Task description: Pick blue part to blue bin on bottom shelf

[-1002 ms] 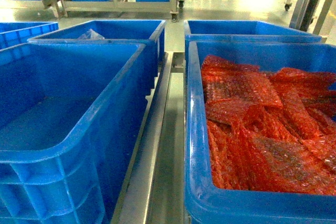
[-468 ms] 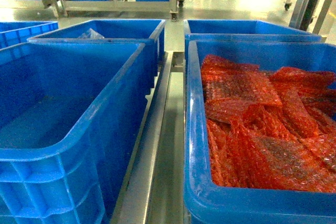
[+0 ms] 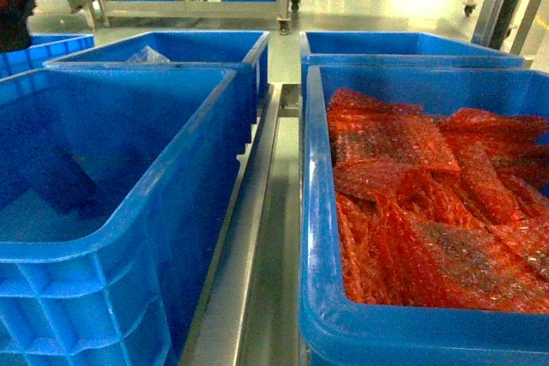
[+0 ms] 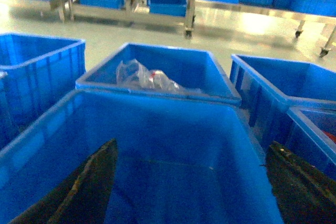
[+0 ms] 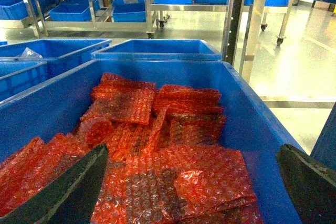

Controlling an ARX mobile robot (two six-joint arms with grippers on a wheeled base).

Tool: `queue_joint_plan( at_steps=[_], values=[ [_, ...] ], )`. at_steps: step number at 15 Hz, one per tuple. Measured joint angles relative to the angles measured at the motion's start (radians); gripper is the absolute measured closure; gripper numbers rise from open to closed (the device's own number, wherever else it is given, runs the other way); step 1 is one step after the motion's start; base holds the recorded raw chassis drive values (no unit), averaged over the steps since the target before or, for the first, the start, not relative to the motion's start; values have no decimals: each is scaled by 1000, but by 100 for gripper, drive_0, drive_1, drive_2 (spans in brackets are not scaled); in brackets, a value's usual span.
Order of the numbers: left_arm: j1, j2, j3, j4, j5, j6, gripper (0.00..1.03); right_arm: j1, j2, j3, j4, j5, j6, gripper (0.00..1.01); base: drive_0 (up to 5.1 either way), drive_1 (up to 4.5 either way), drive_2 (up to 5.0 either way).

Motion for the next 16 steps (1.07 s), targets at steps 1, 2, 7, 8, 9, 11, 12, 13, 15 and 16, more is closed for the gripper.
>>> queue_joint_plan(
  at_steps=[1,2,7,8,9,11,12,13,15,16],
  values=[
    [13,-44,-80,72,24,46,31,0,0,0,0,0,0,3,0,0,0],
    [30,-98,-151,86,35,75,45,0,0,0,0,0,0,3,0,0,0],
    [68,-249,-296,76,75,93,89,0,0,0,0,0,0,3,0,0,0],
    [71,-267,-308,70,78,93,94,0,0,0,0,0,0,3,0,0,0],
    [74,-279,-317,66,81,93,98,0,0,0,0,0,0,3,0,0,0],
    [88,-298,-329,58,101,92,102,0,0,0,0,0,0,3,0,0,0],
    [114,-318,-342,50,136,95,101,0,0,0,0,0,0,3,0,0,0],
    [148,-362,-368,31,141,95,101,0,0,0,0,0,0,3,0,0,0],
    [145,-457,-411,-20,153,95,101,0,0,0,0,0,0,3,0,0,0],
    [145,-507,-429,-53,152,95,101,0,0,0,0,0,0,3,0,0,0]
  ],
)
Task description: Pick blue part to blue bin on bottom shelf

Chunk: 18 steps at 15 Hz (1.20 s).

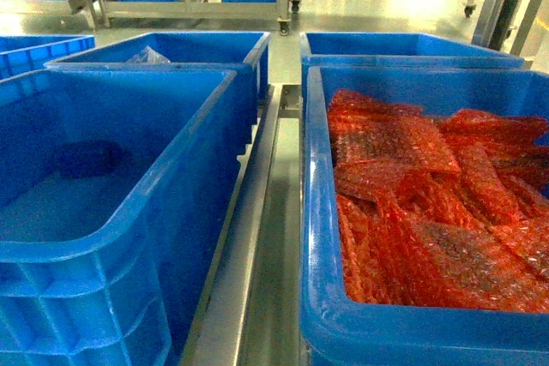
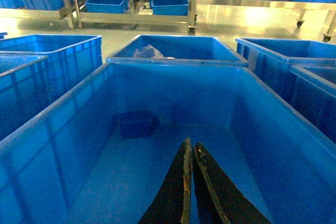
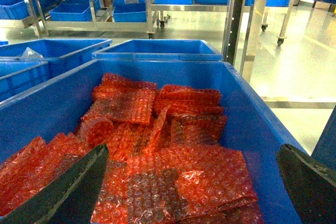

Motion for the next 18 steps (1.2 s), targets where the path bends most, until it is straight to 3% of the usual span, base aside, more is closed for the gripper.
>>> queue_joint_plan(
  at_steps=[1,2,11,18],
  values=[
    [0,-51,-17,-35,0,0,101,0,0,0,0,0,0,3,0,0,0],
    [0,-52,-51,30,0,0,101,0,0,0,-1,0,0,3,0,0,0],
    [0,-443,-71,-351,0,0,101,0,0,0,-1,0,0,3,0,0,0],
    [0,-627,-71,-532,0,0,101,0,0,0,0,0,0,3,0,0,0]
  ],
)
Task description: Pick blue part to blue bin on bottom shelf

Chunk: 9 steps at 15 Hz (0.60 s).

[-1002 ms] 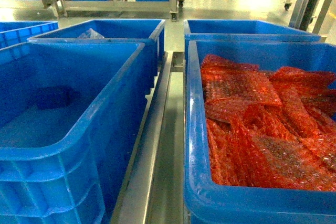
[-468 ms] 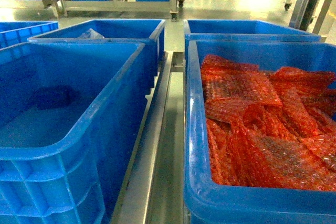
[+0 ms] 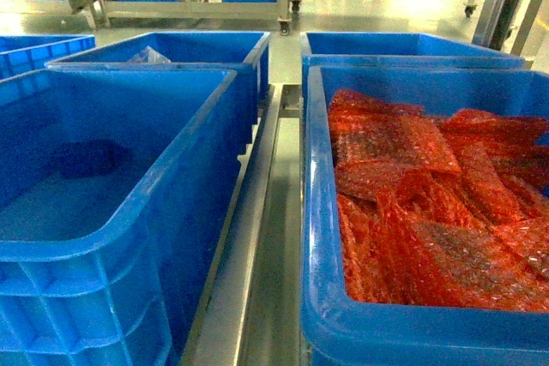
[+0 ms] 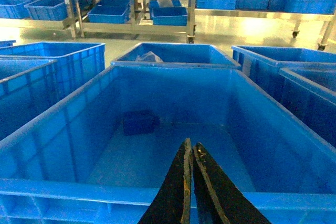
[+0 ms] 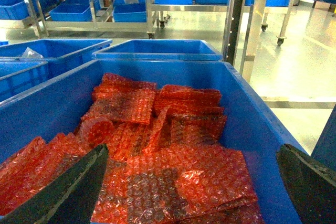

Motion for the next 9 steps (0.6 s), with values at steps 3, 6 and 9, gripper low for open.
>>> queue_joint_plan(
  at_steps=[3,6,9],
  values=[
    [0,-156,0,-201,1,0,101,0,0,0,0,0,0,3,0,0,0],
    [0,-175,1,-196,-3,1,101,0,0,0,3,0,0,3,0,0,0],
    [0,-175,0,-191,0,1,99,0,0,0,0,0,0,3,0,0,0]
  ],
)
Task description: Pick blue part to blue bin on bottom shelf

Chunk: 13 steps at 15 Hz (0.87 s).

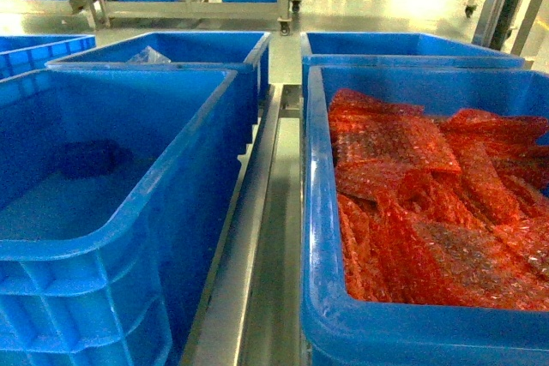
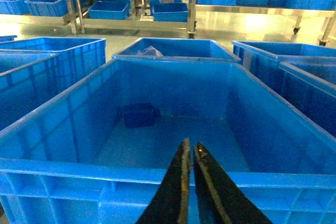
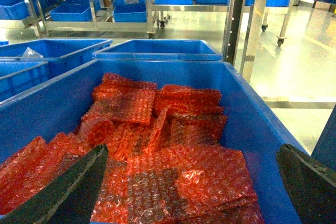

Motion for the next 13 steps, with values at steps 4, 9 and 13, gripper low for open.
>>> queue_joint_plan(
  at_steps=[4,9,13],
  values=[
    [0,0,0,0,0,0,50,0,0,0,0,0,0,3,0,0,0],
    [0,0,0,0,0,0,4,0,0,0,0,0,0,3,0,0,0],
    [0,0,0,0,0,1,5,0,0,0,0,0,0,3,0,0,0]
  ],
)
